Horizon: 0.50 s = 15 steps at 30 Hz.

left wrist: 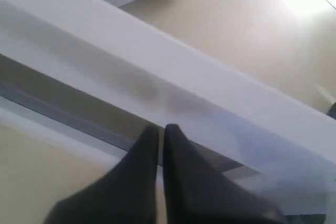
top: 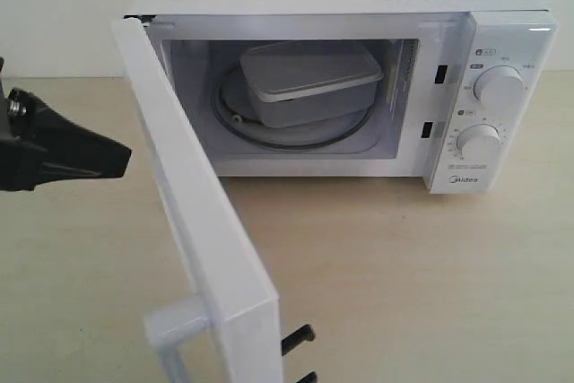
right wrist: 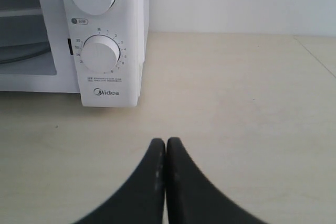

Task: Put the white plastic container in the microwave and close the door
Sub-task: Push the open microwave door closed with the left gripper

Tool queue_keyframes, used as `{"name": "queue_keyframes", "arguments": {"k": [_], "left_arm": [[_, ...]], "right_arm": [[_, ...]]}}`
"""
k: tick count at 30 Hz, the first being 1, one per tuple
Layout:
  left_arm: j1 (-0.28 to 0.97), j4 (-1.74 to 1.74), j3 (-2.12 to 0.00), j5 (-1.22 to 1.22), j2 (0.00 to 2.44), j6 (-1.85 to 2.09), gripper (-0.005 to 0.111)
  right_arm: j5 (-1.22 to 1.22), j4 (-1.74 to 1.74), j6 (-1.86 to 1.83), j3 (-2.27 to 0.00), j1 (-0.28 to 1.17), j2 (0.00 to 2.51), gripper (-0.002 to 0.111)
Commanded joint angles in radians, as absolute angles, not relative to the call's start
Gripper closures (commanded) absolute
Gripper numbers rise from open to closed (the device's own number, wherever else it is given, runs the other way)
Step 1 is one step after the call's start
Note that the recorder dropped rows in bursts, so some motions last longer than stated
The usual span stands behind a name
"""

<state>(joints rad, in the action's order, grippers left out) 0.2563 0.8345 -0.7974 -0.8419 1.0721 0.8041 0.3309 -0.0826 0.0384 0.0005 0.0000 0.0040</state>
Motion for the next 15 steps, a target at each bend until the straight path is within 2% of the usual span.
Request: {"name": "queue_keyframes", "arguments": {"k": [1, 15], "left_arm": [[0.268, 0.856, -0.795, -0.772, 1.077, 0.811, 0.102], [0.318, 0.858, -0.803, -0.755, 1.137, 0.872, 0.102]], "right_arm": [[0.328, -0.085, 0.042, 0.000, 0.003, 0.000, 0.108], [0.326, -0.085, 0.042, 0.000, 0.003, 0.000, 0.108]]}}
